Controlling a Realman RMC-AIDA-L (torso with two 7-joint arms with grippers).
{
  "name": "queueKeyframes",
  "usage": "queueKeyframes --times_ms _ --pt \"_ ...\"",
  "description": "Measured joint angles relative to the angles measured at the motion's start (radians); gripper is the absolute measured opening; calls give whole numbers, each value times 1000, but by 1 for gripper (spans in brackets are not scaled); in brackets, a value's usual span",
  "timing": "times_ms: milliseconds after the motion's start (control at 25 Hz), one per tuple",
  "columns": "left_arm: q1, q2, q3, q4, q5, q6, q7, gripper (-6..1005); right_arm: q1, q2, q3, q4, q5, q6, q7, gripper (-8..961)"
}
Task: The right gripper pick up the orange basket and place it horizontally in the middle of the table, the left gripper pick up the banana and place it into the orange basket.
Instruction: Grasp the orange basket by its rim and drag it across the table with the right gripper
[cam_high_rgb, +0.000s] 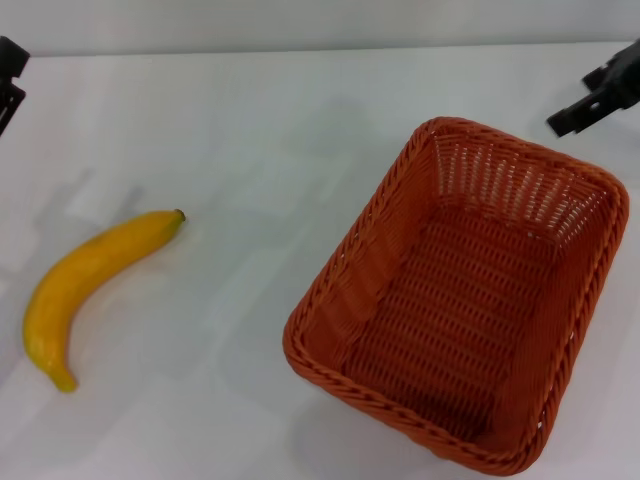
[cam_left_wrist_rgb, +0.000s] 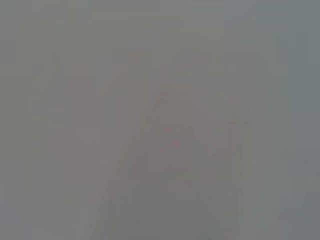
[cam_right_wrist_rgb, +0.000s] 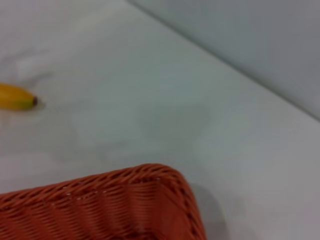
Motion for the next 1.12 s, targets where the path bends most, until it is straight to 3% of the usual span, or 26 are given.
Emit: queueKeyframes --times_ms 280,680,1120 --pt "3 1 0 2 4 -2 2 755 81 7 -33 155 -80 -54 12 848" --pt "9 1 0 2 4 1 5 753 132 31 -125 292 -124 -166 22 845" --pt "10 1 0 3 23 6 17 750 154 85 -177 349 -211 -251 22 842"
